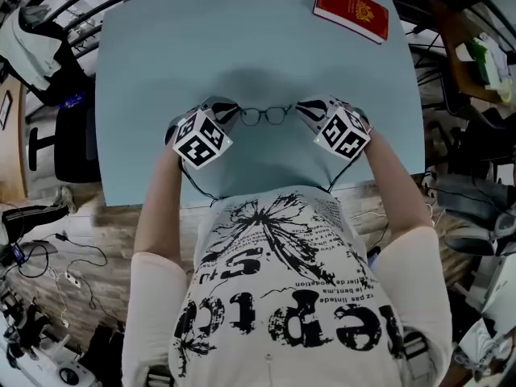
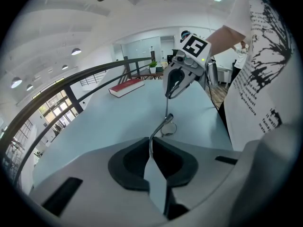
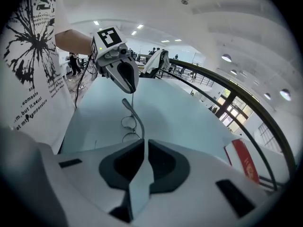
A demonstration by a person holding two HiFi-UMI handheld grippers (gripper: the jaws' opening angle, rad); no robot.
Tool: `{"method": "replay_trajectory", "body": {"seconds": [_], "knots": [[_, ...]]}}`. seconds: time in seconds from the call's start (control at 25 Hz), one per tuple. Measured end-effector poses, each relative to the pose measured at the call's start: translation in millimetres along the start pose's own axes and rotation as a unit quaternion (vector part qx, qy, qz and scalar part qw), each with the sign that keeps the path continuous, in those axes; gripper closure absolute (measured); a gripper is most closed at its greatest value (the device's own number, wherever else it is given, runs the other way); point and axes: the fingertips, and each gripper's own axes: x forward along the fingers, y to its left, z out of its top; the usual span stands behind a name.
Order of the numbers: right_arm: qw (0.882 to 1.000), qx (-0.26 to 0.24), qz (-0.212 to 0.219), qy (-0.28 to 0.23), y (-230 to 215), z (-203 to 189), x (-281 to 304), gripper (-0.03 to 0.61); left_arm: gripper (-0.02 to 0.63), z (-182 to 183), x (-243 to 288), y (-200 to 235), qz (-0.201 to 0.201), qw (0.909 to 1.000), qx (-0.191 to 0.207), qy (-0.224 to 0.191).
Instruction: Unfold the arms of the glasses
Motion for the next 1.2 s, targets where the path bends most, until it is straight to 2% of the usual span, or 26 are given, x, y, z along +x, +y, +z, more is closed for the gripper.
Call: {"method": "replay_trajectory", "body": {"seconds": [0.12, 0.2, 0.24, 0.36, 0.44, 0.52, 0.6, 0.76, 0.92, 1.04, 1.2], "knots": [[1.0, 0.01, 0.002, -0.007, 3.6, 2.3, -1.6, 0.505, 0.568, 0.4, -5.2, -1.6, 0.006, 0.9997, -0.016, -0.015], [1.0, 0.014, 0.002, -0.009, 6.8, 3.6, -2.6, 0.495, 0.468, 1.2, -9.7, -3.5, 0.008, 0.9989, -0.034, -0.033], [1.0, 0.016, 0.002, -0.01, 8.7, 3.5, -2.7, 0.494, 0.448, 0.4, -11.7, -4.6, 0.008, 0.9984, -0.04, -0.038], [1.0, 0.025, -0.004, -0.011, 14.1, 1.7, -3.4, 0.494, 0.447, -6.5, -17.5, -7.4, 0.016, 0.9978, -0.048, -0.044], [0.999, 0.042, -0.018, -0.017, 14.9, 1.6, -6.6, 0.495, 0.448, -8.3, -24.5, -5.3, 0.036, 0.9965, -0.052, -0.055], [0.996, 0.077, -0.044, -0.032, 12.0, 4.7, -12.6, 0.511, 0.454, -3.5, -36.4, -1.2, 0.059, 0.9935, -0.058, -0.079], [0.988, 0.12, -0.083, -0.055, 4.5, 11.3, -23.2, 0.53, 0.489, 6.0, -51.7, 2.2, 0.08, 0.9886, -0.065, -0.11], [0.962, 0.183, -0.17, -0.11, -9.5, 29.4, -53.6, 0.566, 0.574, 24.9, -83.9, 6.9, 0.126, 0.9742, -0.085, -0.167], [0.931, 0.214, -0.244, -0.165, -21.3, 49.5, -85.4, 0.566, 0.584, 42.7, -108.2, 14.8, 0.171, 0.9568, -0.108, -0.209], [0.915, 0.218, -0.273, -0.201, -26.9, 69.8, -105.6, 0.568, 0.588, 51.3, -127.4, 29.8, 0.223, 0.9394, -0.139, -0.221], [0.9, 0.218, -0.29, -0.242, -28.7, 93.7, -130.1, 0.569, 0.589, 55.1, -155.6, 45.9, 0.28, 0.9109, -0.203, -0.225]]}}
